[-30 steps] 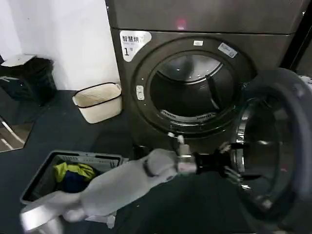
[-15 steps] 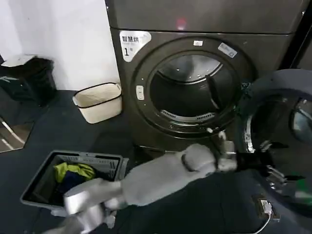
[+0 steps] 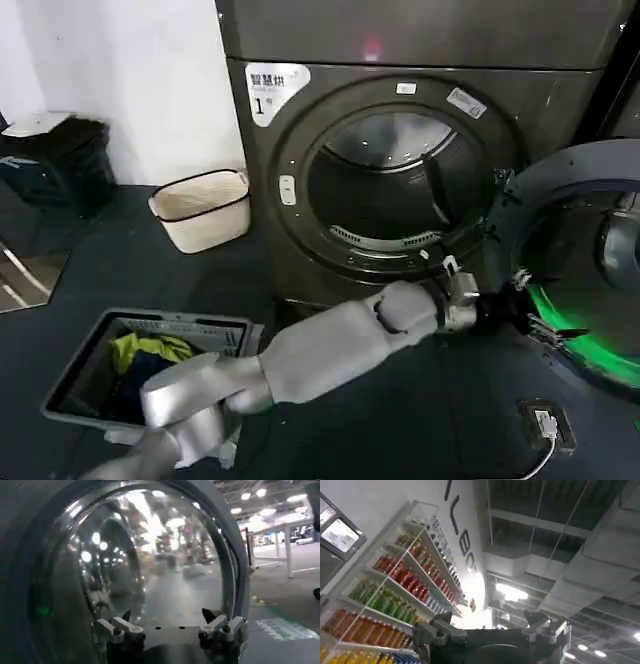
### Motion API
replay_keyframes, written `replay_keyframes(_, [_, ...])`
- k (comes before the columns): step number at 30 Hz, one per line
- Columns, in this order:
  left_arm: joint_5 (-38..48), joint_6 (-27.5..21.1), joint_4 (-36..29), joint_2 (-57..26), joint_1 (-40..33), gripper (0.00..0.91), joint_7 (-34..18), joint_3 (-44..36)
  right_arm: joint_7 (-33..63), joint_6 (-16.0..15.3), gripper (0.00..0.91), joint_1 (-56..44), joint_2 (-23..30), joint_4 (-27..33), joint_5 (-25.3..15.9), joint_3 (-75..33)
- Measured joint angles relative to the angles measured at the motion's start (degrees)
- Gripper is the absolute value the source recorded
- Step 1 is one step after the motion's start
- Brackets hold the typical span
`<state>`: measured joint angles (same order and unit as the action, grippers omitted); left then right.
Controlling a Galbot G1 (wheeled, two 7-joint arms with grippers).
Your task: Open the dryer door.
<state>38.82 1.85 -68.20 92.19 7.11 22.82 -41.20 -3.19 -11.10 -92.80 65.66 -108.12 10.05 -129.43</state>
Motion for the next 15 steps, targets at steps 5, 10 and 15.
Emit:
replay_keyframes(5, [-0.52,2.28,-1.42,0.0,-0.03,0.907,-0.38,0.01,-0.16,0.19,0.907,-0.06,-0.08,0.46,0.06,0.17])
replay_keyframes(10, [1.81,4.22,-5.29,0.0,0.05,0.907,-2.18,0.97,-0.22,0.19,0.907,-0.3,-0.55,0.75,0.03,0.43])
replay_keyframes(15, [4.98,11.46,-10.21,0.0,-0.93,0.907,-3.51,0.12,-0.61,0.14,0.907,-0.3,-0.94,0.47,0.01,0.63])
